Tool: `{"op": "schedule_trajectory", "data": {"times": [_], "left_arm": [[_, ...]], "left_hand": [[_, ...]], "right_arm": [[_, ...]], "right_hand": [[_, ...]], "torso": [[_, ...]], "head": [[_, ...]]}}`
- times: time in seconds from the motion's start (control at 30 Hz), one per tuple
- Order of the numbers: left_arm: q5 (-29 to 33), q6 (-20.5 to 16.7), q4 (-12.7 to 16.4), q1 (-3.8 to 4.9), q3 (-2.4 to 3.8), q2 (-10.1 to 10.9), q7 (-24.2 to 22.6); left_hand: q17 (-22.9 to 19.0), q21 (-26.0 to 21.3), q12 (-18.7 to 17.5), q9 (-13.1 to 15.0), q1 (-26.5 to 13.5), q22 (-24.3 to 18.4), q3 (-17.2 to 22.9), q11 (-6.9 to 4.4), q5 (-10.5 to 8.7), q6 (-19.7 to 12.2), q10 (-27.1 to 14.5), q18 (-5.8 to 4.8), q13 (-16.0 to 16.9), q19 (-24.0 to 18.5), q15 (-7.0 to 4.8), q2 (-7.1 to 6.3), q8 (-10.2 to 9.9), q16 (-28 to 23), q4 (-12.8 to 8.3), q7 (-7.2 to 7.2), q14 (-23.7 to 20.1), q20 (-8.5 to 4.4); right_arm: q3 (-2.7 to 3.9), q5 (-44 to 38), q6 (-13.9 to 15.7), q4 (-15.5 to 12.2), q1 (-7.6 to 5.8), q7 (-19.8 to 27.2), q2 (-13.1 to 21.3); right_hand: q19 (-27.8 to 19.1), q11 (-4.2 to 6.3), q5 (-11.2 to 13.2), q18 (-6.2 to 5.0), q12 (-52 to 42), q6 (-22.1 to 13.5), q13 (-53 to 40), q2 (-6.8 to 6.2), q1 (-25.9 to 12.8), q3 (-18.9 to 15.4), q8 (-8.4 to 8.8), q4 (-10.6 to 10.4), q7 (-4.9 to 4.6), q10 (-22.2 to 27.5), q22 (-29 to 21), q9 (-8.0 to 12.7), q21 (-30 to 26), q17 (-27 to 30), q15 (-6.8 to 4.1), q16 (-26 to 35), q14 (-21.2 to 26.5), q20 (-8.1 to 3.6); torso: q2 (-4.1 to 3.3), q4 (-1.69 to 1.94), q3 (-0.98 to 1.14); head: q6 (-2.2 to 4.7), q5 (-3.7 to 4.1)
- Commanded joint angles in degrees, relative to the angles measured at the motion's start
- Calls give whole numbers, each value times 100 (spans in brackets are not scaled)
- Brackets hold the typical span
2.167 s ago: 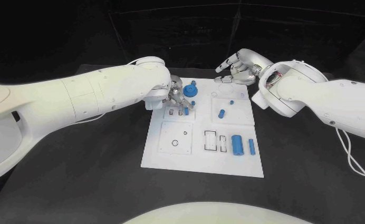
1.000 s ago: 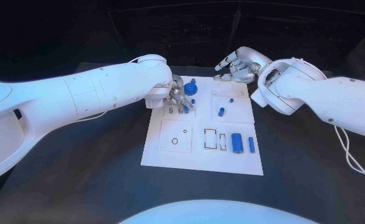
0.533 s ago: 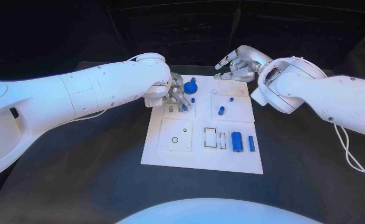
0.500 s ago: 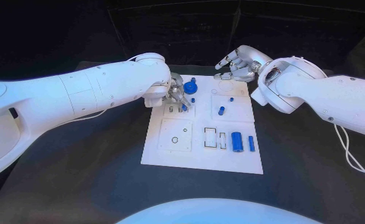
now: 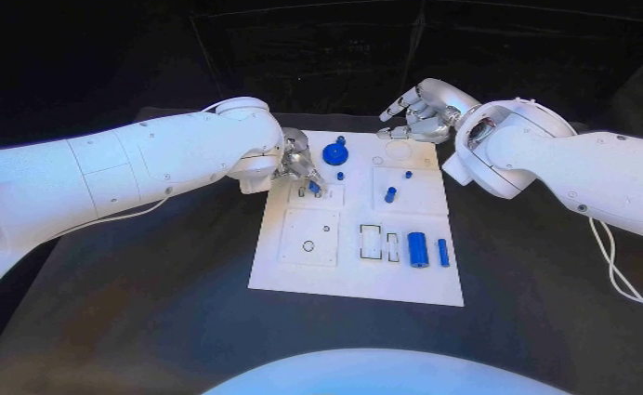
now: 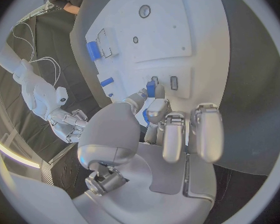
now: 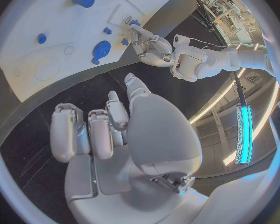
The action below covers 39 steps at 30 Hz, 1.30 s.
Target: Assemble the parts on the task board
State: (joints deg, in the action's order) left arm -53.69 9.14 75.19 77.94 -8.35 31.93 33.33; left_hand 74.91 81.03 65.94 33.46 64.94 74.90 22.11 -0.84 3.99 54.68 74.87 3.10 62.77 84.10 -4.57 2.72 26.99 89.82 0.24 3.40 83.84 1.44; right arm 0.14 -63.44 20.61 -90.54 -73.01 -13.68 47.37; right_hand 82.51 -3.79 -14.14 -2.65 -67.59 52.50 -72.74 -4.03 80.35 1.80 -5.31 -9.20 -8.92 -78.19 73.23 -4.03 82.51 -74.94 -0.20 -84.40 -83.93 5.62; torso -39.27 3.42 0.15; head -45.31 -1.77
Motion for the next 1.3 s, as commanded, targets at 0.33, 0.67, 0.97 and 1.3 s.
{"op": "schedule_trajectory", "data": {"times": [0.33,0.67,0.97,1.3], "left_arm": [[-142,-1016,359,-95,-2,283,-210],[-341,-1168,327,-238,-4,211,-266],[-376,-1012,272,-290,-4,144,-207],[-380,-817,234,-310,-4,110,-99]], "left_hand": [[1509,-18,9,73,-90,305,1119,-21,-9,4,60,-32,0,154,2,-94,85,18,-865,-18,616,23],[1509,-23,9,92,-102,302,1182,-23,-7,1,66,-31,2,153,0,-118,99,18,-864,-19,616,21],[1509,-22,6,99,-107,304,1207,-23,-7,-2,66,-32,-2,154,-1,-129,104,18,-865,-19,616,20],[1509,-22,8,106,-109,305,1231,-24,-5,-5,68,-32,2,155,-2,-139,109,18,-867,-19,616,20]], "right_arm": [[5,-11,-8,7,-12,38,31],[4,-10,-19,15,-11,44,28],[4,-10,-31,32,-11,49,8],[4,-10,-37,36,-11,51,2]], "right_hand": [[-47,1,-21,-84,19,-20,1,52,18,-34,-17,3,-3,37,-4,6,-27,-587,-42,23,-380,-5],[-47,1,-21,-84,19,-20,1,52,18,-34,-17,3,-3,37,-4,6,-27,-587,-42,23,-380,-5],[-46,2,-33,-84,22,-18,5,55,16,-42,-19,-3,-2,38,-5,6,-29,-591,-42,22,-382,-5],[-46,2,-33,-84,22,-18,5,55,16,-42,-19,-3,-2,38,-5,6,-29,-591,-42,22,-382,-5]], "torso": [[1,11,2],[-7,-5,3],[-11,-3,-1],[-6,-9,3]], "head": [[-9,-20],[-17,-45],[-34,-40],[-50,-37]]}}
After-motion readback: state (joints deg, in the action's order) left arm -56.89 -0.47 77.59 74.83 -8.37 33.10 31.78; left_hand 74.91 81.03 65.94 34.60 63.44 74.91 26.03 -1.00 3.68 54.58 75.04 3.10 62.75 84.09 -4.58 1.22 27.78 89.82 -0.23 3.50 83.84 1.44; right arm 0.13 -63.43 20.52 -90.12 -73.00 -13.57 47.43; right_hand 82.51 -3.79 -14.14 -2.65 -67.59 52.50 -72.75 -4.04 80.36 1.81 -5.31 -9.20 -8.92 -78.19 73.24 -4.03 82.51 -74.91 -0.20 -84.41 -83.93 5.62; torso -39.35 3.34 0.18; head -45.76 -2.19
